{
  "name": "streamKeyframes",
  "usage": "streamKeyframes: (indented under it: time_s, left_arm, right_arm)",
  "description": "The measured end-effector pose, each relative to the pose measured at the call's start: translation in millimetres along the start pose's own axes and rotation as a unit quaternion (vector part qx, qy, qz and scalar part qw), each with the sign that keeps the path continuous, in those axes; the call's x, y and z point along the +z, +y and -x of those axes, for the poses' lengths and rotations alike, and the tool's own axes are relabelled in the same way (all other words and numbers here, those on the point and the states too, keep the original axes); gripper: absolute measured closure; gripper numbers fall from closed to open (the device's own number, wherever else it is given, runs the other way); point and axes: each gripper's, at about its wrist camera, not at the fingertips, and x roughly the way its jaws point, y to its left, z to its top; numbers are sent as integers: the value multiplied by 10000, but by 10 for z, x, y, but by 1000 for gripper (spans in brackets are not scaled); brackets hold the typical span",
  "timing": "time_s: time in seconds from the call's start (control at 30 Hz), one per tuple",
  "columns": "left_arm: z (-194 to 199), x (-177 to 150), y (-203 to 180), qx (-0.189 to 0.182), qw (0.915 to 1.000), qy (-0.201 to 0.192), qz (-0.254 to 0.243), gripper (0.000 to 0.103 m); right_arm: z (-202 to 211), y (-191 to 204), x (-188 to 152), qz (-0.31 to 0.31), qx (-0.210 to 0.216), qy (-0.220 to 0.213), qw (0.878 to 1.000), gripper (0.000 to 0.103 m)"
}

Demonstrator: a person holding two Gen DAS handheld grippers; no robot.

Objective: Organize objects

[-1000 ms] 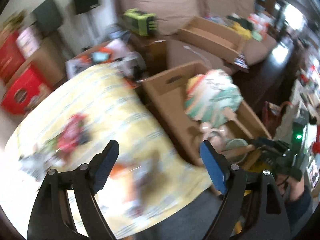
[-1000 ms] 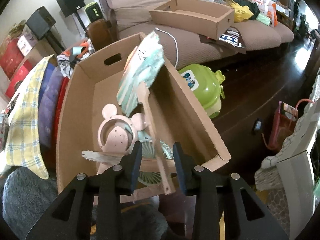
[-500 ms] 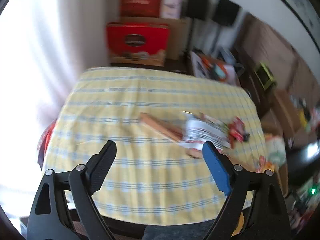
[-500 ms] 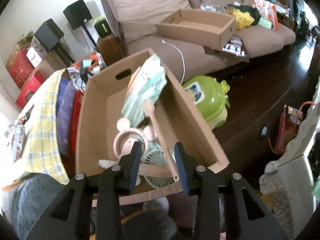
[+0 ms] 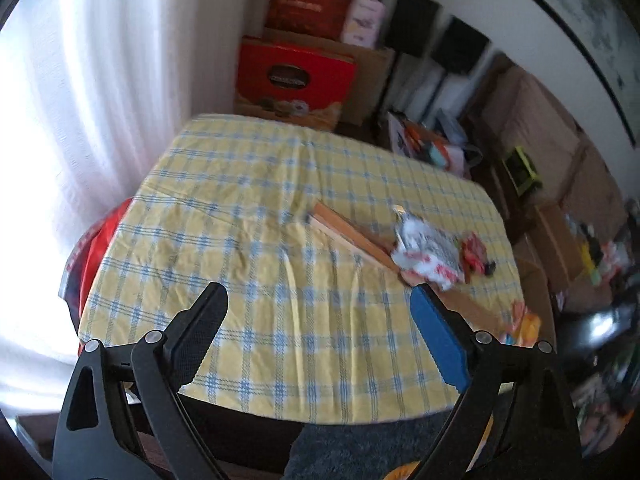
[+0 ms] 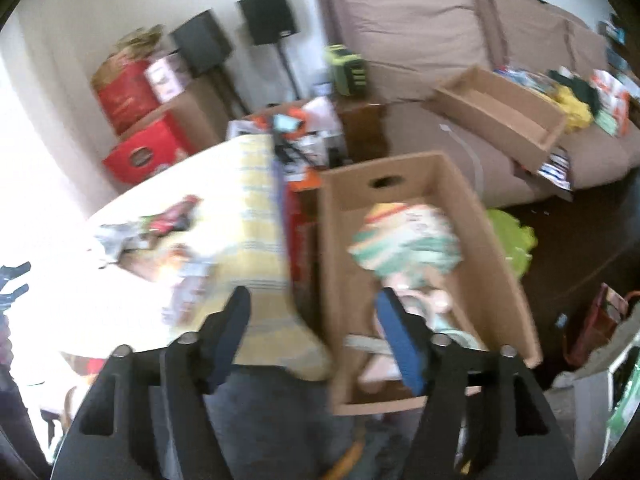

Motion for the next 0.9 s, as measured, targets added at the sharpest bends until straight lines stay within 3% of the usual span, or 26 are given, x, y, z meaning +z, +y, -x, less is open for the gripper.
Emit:
streamKeyframes:
  time_s: [0.17,0.27,0.43,0.53,0.63,0.9]
  left_arm:
    - [-6,-155,-103,22,9996,-95,-260,11]
    - [30,-288,-115,-227,9991,-303,-188,11]
    - [-27,-360,-220,-231,9981,-326,-466,9]
    - [-92,-385,-190,-501,9986,-127,-54,9]
    - [-143,-435,-170,-815,9956,27,461,9]
    - [-125,-422,-370,-540,9982,-215,137,9]
  right_arm:
    - [-406,509,63,96,-109,545,9984,28]
    - [-634,708,74,24,-173,797,9967,29]
    - [-854,975,19,-75,-442,752,9962,29]
    - [-960,1162,8,299,-1017,402,9936,29]
    - [-1028,1251,-45,307,-1047,227,9938,29]
    - [-1245,1517,-134,904,-1233,83,9882,29]
